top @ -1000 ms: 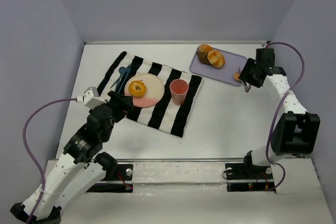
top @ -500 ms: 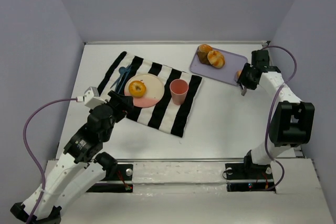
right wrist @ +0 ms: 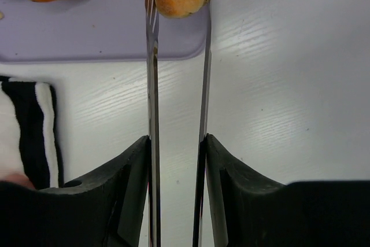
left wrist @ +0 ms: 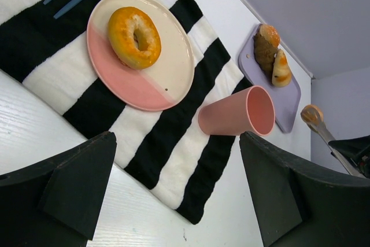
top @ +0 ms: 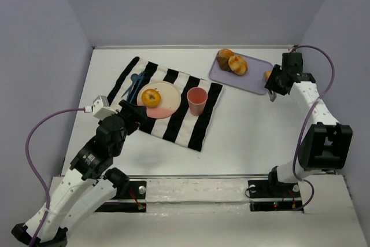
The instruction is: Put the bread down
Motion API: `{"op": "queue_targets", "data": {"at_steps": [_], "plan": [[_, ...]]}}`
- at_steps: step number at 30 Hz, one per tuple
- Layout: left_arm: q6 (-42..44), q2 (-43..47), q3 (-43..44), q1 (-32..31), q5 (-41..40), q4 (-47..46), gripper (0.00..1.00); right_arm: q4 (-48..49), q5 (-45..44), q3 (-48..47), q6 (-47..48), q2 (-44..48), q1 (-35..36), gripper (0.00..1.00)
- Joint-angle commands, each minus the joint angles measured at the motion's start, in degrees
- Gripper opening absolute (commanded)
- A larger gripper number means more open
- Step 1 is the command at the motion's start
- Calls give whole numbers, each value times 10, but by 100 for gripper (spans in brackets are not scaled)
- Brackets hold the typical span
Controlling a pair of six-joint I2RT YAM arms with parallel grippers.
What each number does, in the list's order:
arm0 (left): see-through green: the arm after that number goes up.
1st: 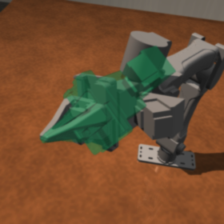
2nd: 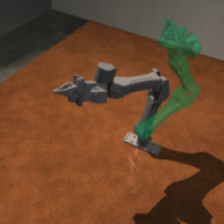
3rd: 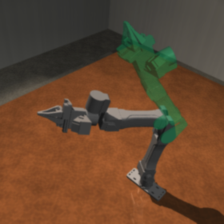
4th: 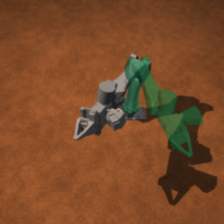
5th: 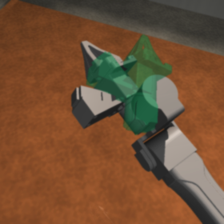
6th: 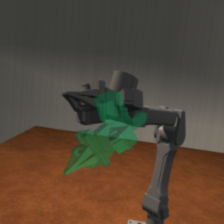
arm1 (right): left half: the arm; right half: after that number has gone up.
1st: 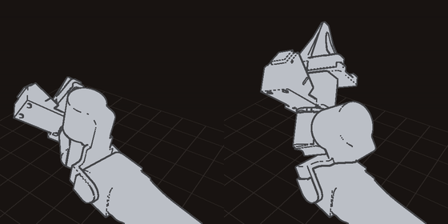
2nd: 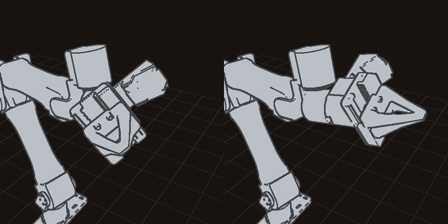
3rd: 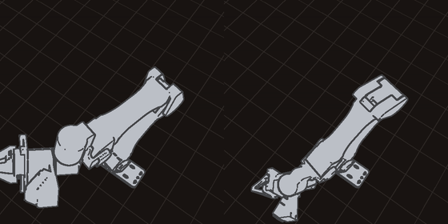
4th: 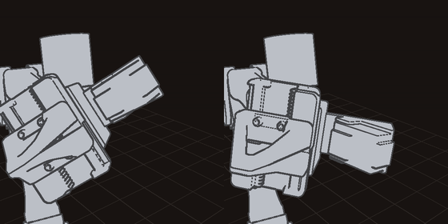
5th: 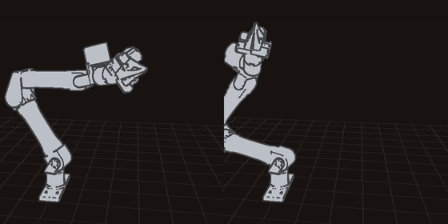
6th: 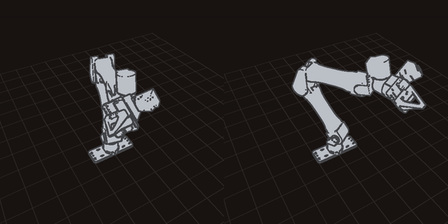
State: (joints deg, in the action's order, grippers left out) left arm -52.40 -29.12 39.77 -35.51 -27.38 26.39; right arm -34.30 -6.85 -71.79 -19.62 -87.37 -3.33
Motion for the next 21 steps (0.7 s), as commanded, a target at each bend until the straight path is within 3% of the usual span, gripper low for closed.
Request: {"op": "queue_targets", "data": {"at_steps": [1, 4, 12, 15, 17, 21], "plan": [[6, -1, -7, 2, -5, -20, 99, 10, 60, -34, 27, 54, -3, 33], [7, -1, -7, 2, -6, -21, 99, 14, 141, -40, 56, 100, 24, 31], [6, -4, -5, 2, -7, -20, 99, 49, 226, -78, 101, 170, 291, 31], [6, -5, -6, 2, -7, -20, 99, 61, 226, -95, 114, 150, 386, 31], [5, -5, -7, 2, -7, -20, 99, 60, 181, -114, 114, 107, 458, 31], [4, -4, -9, 2, -9, -19, 99, 60, 146, -143, 115, 20, 513, 32]]}}
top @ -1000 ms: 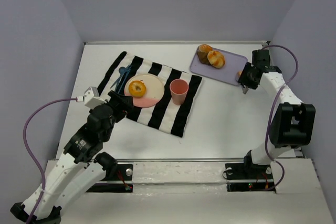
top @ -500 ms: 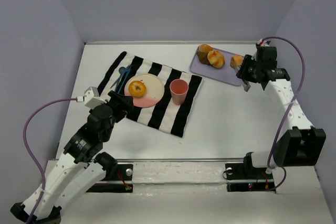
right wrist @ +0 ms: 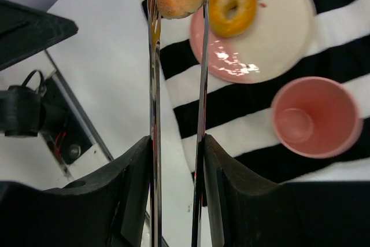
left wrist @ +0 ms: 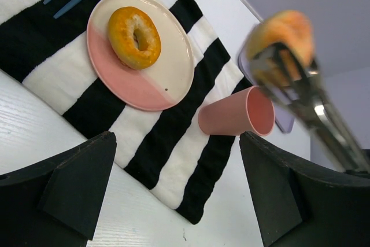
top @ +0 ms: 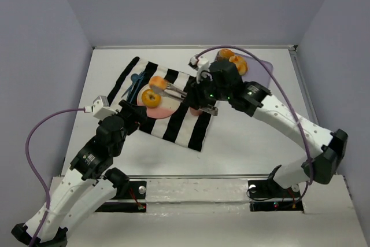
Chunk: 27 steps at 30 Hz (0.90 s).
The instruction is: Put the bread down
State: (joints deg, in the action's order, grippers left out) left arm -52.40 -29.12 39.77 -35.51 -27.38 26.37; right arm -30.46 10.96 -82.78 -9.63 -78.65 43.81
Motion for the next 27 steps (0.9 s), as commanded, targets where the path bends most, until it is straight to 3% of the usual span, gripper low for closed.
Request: {"op": "queue_targets", "data": {"at_steps": [1, 9, 27], "plan": [[5, -4, -10, 2, -8, -18, 99, 17, -31, -52, 16, -83, 42, 31], [4, -3, -10, 2, -10, -18, 99, -25, -184, -112, -21, -190, 42, 36], [5, -1, -11, 2, -11, -18, 99, -49, -176, -174, -30, -292, 42, 49]]}}
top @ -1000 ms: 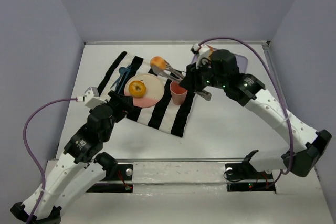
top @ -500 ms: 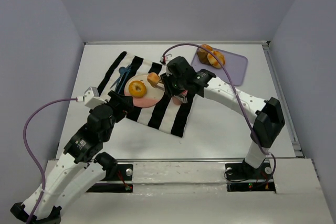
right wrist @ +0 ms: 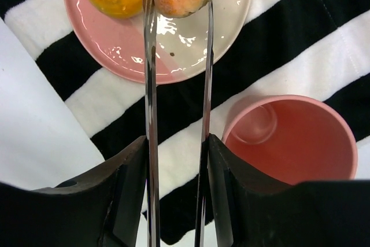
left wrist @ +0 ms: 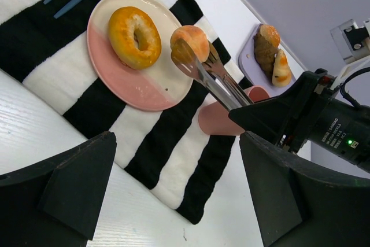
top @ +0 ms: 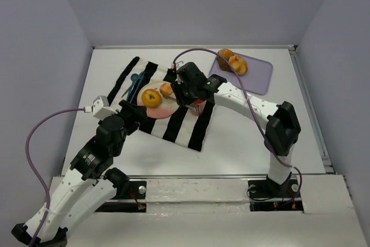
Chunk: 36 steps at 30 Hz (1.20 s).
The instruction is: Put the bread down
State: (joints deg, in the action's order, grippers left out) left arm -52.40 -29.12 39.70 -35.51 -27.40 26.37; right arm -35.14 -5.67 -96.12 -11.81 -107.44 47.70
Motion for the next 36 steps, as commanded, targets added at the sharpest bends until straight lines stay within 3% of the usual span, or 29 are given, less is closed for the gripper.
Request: {"op": "queue_targets", "data": {"at_steps": [1, 3, 10, 20, 27, 36], "plan": [[4, -1, -9, 2, -11, -18, 99, -5, -8, -43, -9, -6, 3, 50], [4, 0, -10, 2, -11, -18, 99, -12, -2, -49, -8, -10, 3, 57], [3, 0, -10, 2, -12, -18, 99, -16, 7, -57, -1, -6, 8, 60], [5, 0, -9, 2, -10, -18, 99, -13, -24, -98, 3, 21, 8, 58], [4, 5, -10, 2, -10, -18, 99, -4, -109, -117, -19, 74, 8, 57], [4, 7, -10, 2, -8, -18, 99, 22, -249, -6, -38, 236, 8, 56]]}}
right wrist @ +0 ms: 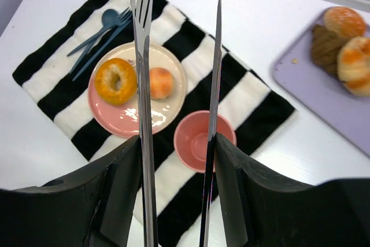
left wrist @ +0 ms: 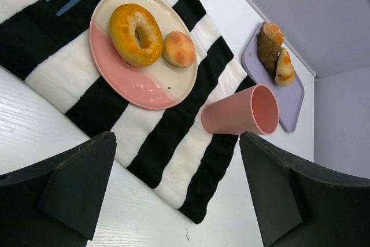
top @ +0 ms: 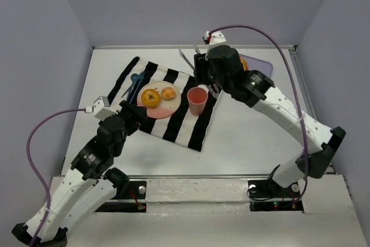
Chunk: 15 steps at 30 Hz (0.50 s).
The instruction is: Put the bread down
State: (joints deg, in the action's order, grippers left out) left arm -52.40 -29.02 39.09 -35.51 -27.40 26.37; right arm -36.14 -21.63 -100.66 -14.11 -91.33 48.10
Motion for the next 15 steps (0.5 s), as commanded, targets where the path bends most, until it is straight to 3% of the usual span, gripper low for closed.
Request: {"op": "queue_targets", "data": {"at_steps": [1, 11, 14, 15], "plan": [[5, 6, -4, 2, -8, -18, 99, 34, -101, 71, -19, 90, 4, 56], [5, 2, -4, 2, -4, -18, 99, 27, -157, 281, -124, 308, -1, 56], [5, 1, -4, 2, -2, -19, 99, 34, -109, 323, -103, 339, -1, 54], [5, 1, -3, 3, -1, -20, 99, 47, -57, 333, -83, 341, -1, 54]]}}
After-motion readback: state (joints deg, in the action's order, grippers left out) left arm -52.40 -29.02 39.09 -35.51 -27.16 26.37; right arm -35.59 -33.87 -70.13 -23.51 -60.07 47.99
